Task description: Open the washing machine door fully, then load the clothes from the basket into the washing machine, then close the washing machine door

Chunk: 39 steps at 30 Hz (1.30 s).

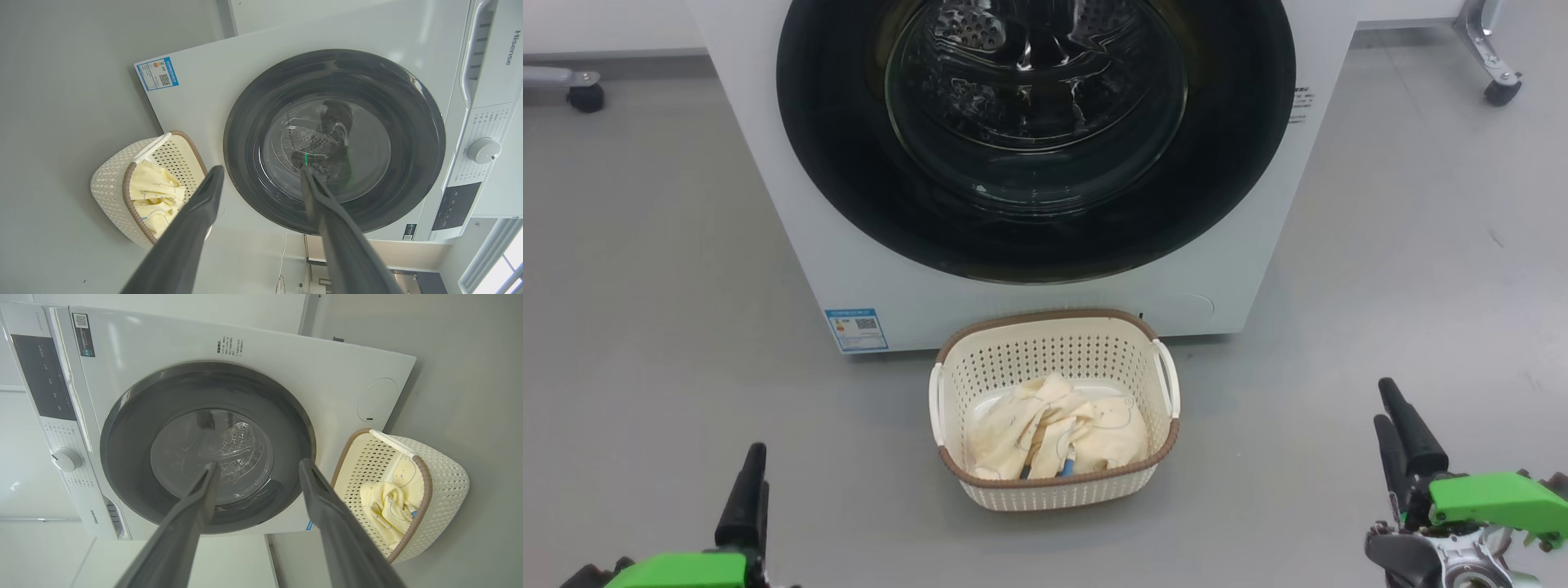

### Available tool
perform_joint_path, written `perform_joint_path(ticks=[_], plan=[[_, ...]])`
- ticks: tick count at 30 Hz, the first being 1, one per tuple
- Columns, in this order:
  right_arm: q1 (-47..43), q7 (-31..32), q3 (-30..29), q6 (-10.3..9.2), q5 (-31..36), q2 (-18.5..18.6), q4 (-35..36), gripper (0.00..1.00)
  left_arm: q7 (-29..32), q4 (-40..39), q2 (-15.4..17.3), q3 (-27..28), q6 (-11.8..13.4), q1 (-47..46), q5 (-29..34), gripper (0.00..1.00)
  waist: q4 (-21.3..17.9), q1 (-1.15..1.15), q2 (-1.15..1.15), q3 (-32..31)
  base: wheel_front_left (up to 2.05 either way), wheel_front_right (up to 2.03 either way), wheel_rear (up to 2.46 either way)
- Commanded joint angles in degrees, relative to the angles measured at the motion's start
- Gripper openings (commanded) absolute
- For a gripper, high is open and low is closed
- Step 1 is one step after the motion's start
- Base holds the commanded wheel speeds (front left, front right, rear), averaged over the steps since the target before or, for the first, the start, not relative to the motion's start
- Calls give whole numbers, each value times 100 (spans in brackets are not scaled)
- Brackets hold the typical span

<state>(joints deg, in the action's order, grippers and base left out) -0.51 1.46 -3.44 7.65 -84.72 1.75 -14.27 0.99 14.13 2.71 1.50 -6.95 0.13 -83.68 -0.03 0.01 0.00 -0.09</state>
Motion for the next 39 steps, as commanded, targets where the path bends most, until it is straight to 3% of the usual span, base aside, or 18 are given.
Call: perform_joint_path(ticks=[1,20,39], plan=[[328,-57,48,-4,121,154,258,100,-56,-267,138,47,-19,-290,131,100,1,-1,0,-1,0,0,0],[483,-186,211,-7,1847,144,729,100,-381,-755,336,-163,-17,-374,1948,100,6,-1,0,0,0,0,0],[515,-168,348,-10,3500,98,906,100,-719,-943,632,-471,167,-405,3645,100,18,-1,0,7,0,0,0]])
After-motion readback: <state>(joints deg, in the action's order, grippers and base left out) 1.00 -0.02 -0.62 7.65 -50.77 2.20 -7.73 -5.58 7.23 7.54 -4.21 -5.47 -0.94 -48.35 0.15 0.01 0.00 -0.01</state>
